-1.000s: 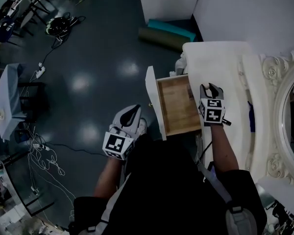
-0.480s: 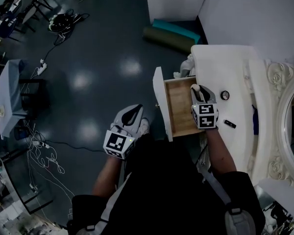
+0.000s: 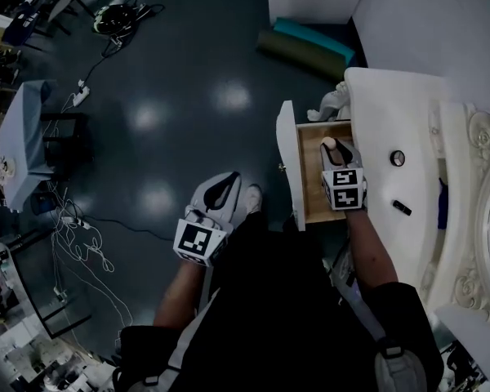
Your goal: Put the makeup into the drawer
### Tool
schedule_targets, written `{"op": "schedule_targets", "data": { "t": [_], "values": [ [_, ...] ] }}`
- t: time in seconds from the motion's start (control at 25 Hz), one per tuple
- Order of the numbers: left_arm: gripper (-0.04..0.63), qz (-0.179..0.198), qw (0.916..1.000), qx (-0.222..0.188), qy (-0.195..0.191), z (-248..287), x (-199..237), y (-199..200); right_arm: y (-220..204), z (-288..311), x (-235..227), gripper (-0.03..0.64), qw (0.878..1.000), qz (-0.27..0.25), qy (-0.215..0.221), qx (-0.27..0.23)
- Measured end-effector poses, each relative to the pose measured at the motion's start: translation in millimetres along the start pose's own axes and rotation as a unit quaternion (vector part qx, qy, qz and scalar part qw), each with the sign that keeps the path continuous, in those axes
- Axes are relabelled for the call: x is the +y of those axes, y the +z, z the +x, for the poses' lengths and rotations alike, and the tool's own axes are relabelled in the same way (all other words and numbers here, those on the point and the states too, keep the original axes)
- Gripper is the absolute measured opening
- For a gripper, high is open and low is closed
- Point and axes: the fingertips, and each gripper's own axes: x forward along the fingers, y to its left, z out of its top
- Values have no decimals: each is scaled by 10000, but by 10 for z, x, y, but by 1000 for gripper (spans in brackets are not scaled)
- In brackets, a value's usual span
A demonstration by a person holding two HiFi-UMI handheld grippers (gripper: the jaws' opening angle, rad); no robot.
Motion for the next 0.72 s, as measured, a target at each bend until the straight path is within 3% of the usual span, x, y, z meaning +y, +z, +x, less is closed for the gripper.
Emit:
{"op": "schedule_targets", "data": {
  "t": [0.72],
  "values": [
    [5, -235, 9960, 339, 790, -484, 428, -182, -559, 972, 125, 132, 9967, 92, 199, 783]
  ]
}}
